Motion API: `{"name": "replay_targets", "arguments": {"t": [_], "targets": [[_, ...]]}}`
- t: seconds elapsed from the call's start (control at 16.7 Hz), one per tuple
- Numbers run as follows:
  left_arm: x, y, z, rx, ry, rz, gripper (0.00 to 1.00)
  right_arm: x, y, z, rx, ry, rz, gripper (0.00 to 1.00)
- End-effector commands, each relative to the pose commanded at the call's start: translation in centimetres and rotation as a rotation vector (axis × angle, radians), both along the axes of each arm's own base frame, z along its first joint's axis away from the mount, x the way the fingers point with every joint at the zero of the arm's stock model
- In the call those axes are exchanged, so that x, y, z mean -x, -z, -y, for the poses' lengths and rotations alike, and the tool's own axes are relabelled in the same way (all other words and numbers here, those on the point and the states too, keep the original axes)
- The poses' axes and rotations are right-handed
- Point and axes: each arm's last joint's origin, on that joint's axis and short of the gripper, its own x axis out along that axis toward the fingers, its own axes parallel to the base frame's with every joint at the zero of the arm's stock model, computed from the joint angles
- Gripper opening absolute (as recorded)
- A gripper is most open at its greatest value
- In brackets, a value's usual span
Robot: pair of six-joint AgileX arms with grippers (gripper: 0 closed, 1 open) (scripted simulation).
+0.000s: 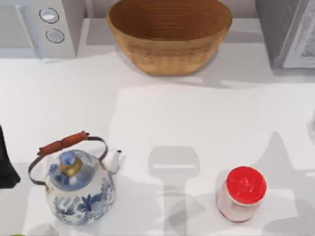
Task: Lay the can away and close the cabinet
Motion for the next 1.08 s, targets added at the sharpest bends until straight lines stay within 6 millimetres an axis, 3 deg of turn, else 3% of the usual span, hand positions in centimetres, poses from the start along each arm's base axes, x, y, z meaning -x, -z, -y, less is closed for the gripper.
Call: {"name": "replay_targets", "arguments": {"t": [0.18,0.36,0.78,1.08], "targets": [[0.0,0.0,0.0,0.0,0.0,0.0,1.0,0.7,3.5,0.6,-0.033,0.039,-0.118,1.0],[0.0,0.0,0.0,0.0,0.0,0.0,1.0,1.2,5.1,0.6,-0.045,0.051,-0.177,1.0],[0.0,0.0,0.0,0.0,0.0,0.0,1.0,1.1,5.3,0.6,-0.045,0.048,-0.18,1.0],[0.0,0.0,0.0,0.0,0.0,0.0,1.0,-1.8,5.8,2.0,-0.046,0.056,-0.18,1.0]]}}
